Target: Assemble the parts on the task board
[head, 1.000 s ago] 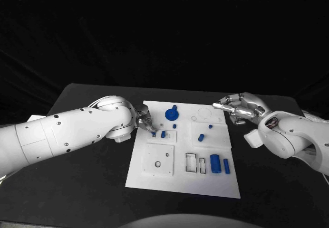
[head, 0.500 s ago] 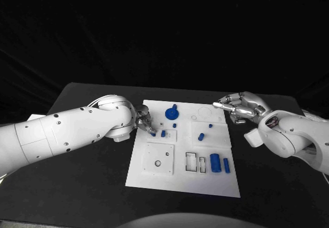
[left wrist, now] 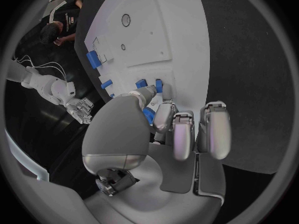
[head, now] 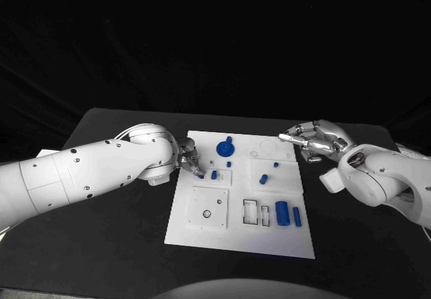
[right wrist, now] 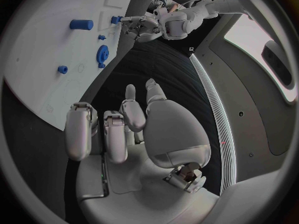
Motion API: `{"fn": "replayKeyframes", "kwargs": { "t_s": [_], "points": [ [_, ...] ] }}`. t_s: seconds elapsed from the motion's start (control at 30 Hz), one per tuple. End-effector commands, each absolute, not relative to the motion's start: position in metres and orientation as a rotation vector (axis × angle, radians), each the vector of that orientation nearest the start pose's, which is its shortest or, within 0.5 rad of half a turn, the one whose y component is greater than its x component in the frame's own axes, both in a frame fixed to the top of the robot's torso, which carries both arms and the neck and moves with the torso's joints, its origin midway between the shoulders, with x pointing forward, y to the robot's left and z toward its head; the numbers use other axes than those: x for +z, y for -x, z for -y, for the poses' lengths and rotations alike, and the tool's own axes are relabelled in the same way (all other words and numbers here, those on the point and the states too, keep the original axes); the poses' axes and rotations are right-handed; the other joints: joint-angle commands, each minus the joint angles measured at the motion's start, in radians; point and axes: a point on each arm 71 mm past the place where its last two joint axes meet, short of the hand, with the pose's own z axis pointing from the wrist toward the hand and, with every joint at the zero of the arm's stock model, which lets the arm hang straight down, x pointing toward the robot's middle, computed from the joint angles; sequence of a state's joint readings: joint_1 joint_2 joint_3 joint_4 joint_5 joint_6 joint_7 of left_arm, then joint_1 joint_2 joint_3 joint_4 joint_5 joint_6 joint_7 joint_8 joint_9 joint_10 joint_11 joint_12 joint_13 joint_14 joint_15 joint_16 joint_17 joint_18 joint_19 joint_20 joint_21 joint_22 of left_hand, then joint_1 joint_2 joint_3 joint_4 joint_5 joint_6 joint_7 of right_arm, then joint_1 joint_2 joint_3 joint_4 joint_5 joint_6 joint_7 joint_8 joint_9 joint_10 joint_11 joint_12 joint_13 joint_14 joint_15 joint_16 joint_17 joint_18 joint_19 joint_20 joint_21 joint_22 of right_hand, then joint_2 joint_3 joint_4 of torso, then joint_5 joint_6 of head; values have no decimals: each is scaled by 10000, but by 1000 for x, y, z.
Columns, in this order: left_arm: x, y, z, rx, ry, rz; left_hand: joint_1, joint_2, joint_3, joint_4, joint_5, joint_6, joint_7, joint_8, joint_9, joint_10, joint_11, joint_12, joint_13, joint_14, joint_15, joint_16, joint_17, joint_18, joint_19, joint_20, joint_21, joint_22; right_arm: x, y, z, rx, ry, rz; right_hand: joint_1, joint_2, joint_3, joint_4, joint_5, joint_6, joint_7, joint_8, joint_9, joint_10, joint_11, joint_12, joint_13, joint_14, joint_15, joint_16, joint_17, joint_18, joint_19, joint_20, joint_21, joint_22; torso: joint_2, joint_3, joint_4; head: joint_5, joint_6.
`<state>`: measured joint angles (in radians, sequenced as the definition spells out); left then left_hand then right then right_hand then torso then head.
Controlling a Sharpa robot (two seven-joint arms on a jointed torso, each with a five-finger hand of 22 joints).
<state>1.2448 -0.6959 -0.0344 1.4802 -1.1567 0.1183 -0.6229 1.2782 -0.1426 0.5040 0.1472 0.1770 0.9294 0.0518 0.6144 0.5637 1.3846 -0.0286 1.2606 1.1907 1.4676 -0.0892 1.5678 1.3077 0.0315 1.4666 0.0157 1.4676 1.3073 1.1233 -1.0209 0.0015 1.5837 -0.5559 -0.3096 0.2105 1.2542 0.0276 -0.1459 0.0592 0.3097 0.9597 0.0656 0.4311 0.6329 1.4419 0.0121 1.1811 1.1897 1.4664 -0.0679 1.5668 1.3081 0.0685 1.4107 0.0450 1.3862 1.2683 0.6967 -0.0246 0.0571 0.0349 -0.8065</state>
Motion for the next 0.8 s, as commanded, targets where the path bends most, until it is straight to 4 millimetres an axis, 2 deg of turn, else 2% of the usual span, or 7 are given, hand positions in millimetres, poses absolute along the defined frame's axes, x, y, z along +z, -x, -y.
{"fn": "replayKeyframes", "kwargs": {
  "t_s": [0.03, 0.2, 0.37, 0.8],
  "points": [
    [-208, -490, -161, -3134, 621, -22960, 52, -69, 1392, -1322, 57, 82, -59, 33, 12, 78, -22, 49, 37, 1032, -8, 30, 2631, -35, 716, -12, 44, 1636, -195, -462, 269, 11931, -6807, -16487, -10, 113, -59, -8, 34, 57, -23, -36, 11, 973, -188, 3469, 3430, 1044, 39, 40, 2627, 44, -98, -1, -43, -3, 1, -1, -1, 5, 3],
    [-210, -492, -159, -3139, 658, -23080, -23, -87, 1437, -1306, 105, 107, -64, 42, 12, 123, -22, 111, 114, 1032, -9, 30, 2631, -32, 713, -13, 34, 1629, -195, -462, 269, 11935, -6805, -16484, -10, 113, -59, -8, 34, 57, -23, -36, 11, 973, -188, 3469, 3430, 1044, 39, 40, 2627, 44, -98, -1, -43, -3, 4, 2, -7, 2, -9],
    [-212, -493, -157, -3109, 693, -23257, -323, -229, 1502, -1274, 690, 183, -123, 94, 36, 202, -64, 195, 226, 1032, -39, 30, 2631, -43, 726, -32, 68, 1674, -195, -462, 269, 11941, -6802, -16484, -10, 113, -59, -8, 34, 57, -23, -36, 11, 973, -188, 3469, 3430, 1044, 39, 40, 2627, 44, -98, -1, -43, -3, 4, 0, -8, 4, -28],
    [-216, -496, -155, -2944, 662, -23487, -887, -401, 1149, -1089, 906, 412, -334, 172, 58, 386, -213, 455, 553, 1032, -158, 30, 2631, -69, 762, -127, 164, 1785, -194, -461, 269, 11940, -6803, -16473, -4, 123, -65, -16, 38, 65, -26, -52, 19, 969, -190, 3461, 3424, 1044, 39, 40, 2627, 47, -104, -1, -50, -13, 4, 5, -3, -46, -70]
  ]
}}
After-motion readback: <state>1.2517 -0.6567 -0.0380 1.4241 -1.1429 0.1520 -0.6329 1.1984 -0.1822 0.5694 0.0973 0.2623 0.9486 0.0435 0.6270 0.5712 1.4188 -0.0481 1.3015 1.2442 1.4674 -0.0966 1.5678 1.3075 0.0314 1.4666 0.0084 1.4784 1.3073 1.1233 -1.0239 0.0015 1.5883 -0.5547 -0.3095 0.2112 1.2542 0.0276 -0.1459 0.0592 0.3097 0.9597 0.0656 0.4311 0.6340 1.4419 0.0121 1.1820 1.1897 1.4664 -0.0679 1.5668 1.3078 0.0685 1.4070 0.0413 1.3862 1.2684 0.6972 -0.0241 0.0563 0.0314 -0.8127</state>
